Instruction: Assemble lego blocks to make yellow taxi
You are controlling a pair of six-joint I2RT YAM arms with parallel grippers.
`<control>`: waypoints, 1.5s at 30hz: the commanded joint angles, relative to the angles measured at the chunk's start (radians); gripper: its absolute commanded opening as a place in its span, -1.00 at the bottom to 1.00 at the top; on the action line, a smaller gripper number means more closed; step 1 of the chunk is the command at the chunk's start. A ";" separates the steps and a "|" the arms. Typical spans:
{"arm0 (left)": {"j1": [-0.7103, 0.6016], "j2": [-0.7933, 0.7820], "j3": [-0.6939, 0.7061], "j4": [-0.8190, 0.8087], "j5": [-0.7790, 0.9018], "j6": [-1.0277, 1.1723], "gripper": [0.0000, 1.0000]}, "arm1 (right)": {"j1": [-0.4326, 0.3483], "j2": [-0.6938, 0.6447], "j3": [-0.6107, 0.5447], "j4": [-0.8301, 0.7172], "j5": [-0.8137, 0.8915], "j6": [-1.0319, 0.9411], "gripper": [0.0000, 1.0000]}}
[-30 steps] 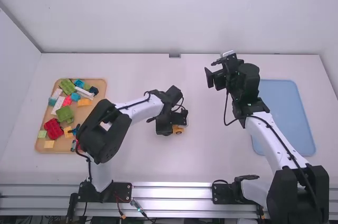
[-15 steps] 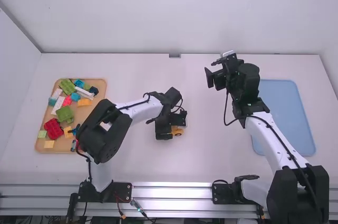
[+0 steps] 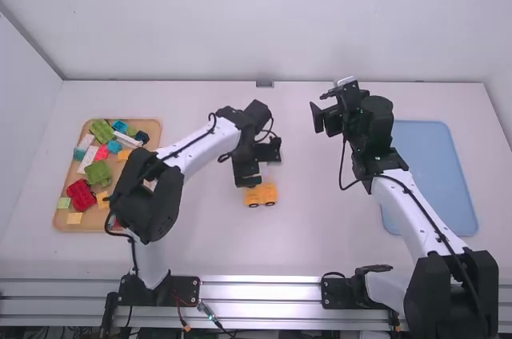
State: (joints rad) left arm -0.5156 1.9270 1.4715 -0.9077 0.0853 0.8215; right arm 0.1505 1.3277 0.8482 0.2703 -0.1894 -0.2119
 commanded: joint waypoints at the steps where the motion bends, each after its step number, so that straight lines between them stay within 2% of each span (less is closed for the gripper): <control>1: 0.064 0.006 0.077 -0.037 -0.032 -0.106 0.98 | 0.002 0.008 0.033 0.002 -0.005 0.003 0.98; 7: 0.233 0.006 0.217 -0.097 -0.050 -0.477 0.97 | -0.007 0.008 0.033 0.006 -0.005 0.002 0.98; 11: 0.375 0.006 0.293 -0.195 -0.039 -0.732 0.98 | -0.005 0.008 0.033 0.014 -0.005 0.002 0.98; 16: 0.530 0.006 0.307 -0.241 0.033 -0.863 0.98 | -0.004 0.008 0.033 0.013 -0.005 0.002 0.98; 19: 0.588 0.006 0.301 -0.261 0.006 -0.943 0.98 | -0.008 0.008 0.033 0.013 -0.005 0.003 0.98; 24: 0.675 0.006 0.264 -0.292 -0.214 -1.277 0.98 | -0.008 0.008 0.033 0.018 -0.005 0.003 0.98; 35: 0.851 0.006 0.179 -0.254 -0.225 -1.555 0.98 | -0.008 0.008 0.033 0.008 -0.005 -0.005 0.98; 41: 0.934 -0.045 0.048 -0.157 -0.167 -1.593 0.98 | -0.008 0.008 0.033 0.014 -0.004 -0.005 0.97; 45: 0.957 -0.115 -0.033 -0.129 -0.219 -1.648 0.98 | -0.006 0.008 0.033 0.021 -0.005 -0.005 0.98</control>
State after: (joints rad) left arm 0.4355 1.8973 1.4647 -1.0298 -0.1108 -0.7712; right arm 0.1474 1.3277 0.8482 0.2890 -0.1925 -0.2180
